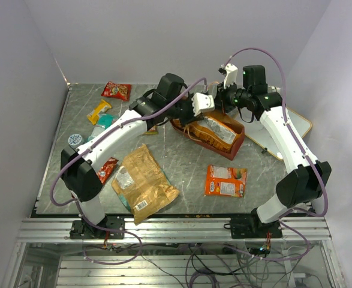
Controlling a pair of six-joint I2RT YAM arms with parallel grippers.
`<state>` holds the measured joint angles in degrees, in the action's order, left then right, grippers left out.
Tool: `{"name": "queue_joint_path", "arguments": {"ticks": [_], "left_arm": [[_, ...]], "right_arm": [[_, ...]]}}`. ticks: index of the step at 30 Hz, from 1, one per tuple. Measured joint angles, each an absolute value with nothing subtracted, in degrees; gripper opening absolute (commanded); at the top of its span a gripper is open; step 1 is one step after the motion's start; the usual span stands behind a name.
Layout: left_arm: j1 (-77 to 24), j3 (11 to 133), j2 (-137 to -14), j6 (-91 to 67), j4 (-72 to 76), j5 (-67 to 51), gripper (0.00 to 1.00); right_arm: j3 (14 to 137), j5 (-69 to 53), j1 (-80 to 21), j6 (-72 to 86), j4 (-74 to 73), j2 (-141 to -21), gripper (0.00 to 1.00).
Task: Place the snacks into the paper bag
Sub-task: Place the snack in the paper bag.
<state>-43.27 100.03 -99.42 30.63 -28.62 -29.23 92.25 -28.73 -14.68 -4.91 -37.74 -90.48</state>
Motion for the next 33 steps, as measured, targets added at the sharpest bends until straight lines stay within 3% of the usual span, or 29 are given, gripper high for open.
{"name": "queue_joint_path", "arguments": {"ticks": [28,33], "left_arm": [[-42.5,100.1,-103.4,59.4,-43.7,-40.6,0.07],[-42.5,101.0,-105.6,65.5,-49.1,-40.8,0.14]], "right_arm": [[91.1,-32.1,-14.6,-8.0,-38.5,-89.1,0.00],[90.6,-31.9,-14.6,-7.9,-38.5,-89.1,0.00]]}}
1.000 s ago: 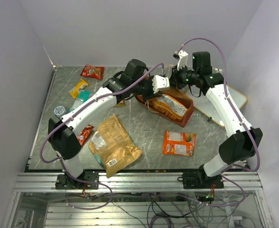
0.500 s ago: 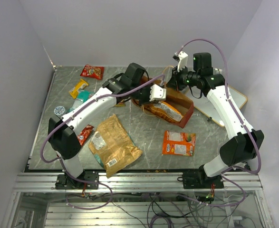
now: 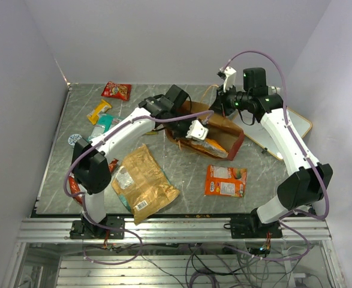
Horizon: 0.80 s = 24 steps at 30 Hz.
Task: Place the snacks into the paper bag
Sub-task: Place the snack in the paper bag.
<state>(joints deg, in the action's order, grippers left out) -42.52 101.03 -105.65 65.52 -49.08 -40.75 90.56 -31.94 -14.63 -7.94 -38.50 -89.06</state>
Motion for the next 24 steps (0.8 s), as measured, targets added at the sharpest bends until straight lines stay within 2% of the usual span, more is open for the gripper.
{"name": "queue_joint_path", "arguments": {"ticks": [13,24], "left_arm": [[-42.5,104.5,-106.6,67.0,-53.5,-40.6,0.43],[-42.2,104.6,-102.1,61.8,-51.6,-38.8,0.50]], "right_arm": [[89.7,-32.0,-14.6,-8.1,-38.5,-89.1,0.00],[87.4,-30.3,-14.6,-9.2,-37.9,-87.2,0.00]]}}
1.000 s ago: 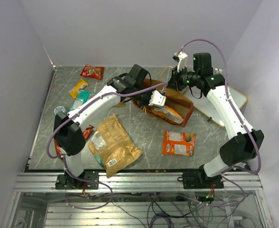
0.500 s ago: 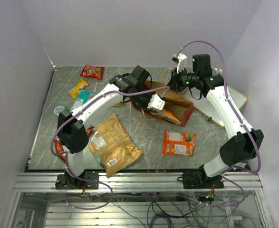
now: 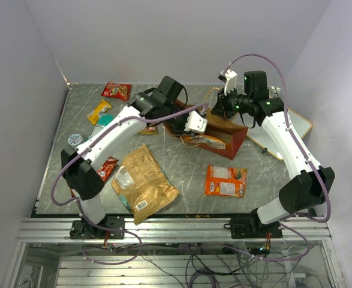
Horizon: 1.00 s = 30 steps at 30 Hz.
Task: Place the snacks into the paper bag
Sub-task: Place the snack in the paper bag, then pick up the snack from the center of the board.
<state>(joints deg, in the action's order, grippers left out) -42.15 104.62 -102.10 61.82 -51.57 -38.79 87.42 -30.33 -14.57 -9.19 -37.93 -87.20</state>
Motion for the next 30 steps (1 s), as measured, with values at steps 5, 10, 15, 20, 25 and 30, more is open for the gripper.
{"name": "queue_joint_path", "arguments": {"ticks": [5,10,15,20,25,30], "left_arm": [[-39.9,104.6,-96.2,52.8,-46.0,-37.4,0.52],[-33.6,104.5,-91.3,43.5,-41.2,-35.7,0.59],[-24.9,97.0,-83.8,38.8,-40.5,-33.5,0.62],[-21.3,82.3,-75.5,41.9,-45.2,-29.0,0.61],[-21.5,67.5,-71.2,49.6,-51.1,-26.9,0.62],[-23.6,60.1,-71.1,58.8,-54.8,-28.8,0.69]], "right_arm": [[87.3,-30.0,-14.6,-9.3,-37.6,-86.6,0.00],[88.3,-30.2,-14.6,-9.2,-38.0,-86.7,0.00],[89.9,-30.3,-14.6,-9.3,-37.9,-86.7,0.00],[89.9,-29.7,-14.6,-9.3,-37.5,-86.7,0.00],[89.9,-29.6,-14.6,-9.2,-37.3,-86.7,0.00],[89.9,-28.9,-14.6,-9.0,-37.2,-86.7,0.00]]}}
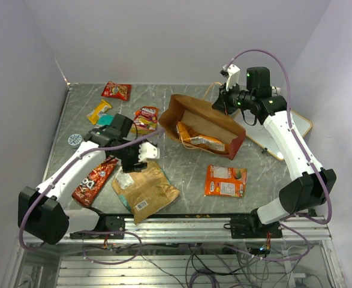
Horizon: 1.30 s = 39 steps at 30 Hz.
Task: Place the snacks into the paper bag
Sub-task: Pick up the snack from the center of the board.
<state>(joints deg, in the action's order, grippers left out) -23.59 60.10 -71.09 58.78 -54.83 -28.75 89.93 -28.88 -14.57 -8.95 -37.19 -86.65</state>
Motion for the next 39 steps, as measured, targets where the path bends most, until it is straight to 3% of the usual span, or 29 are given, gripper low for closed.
{"name": "queue_joint_path", "arguments": {"ticks": [7,16,26,32,39], "left_arm": [[-35.3,55.9,-78.7,66.3,-47.8,-28.2,0.72],[-36.1,64.2,-96.5,78.3,-47.3,-26.0,0.75],[-38.2,70.1,-104.8,86.6,-51.8,-22.2,0.75],[-38.6,72.3,-108.5,88.3,-54.5,-20.8,0.58],[-39.2,75.8,-111.0,87.9,-58.2,-19.9,0.23]], "right_arm": [[89.7,-27.8,-12.6,-7.9,-37.1,-86.7,0.00],[88.9,-27.5,-10.8,-7.5,-36.9,-86.5,0.00],[87.7,-27.3,-10.5,-7.5,-36.1,-86.3,0.00],[87.3,-27.2,-10.5,-7.5,-35.8,-86.3,0.00],[86.5,-27.2,-10.4,-7.5,-35.2,-86.3,0.00]]}}
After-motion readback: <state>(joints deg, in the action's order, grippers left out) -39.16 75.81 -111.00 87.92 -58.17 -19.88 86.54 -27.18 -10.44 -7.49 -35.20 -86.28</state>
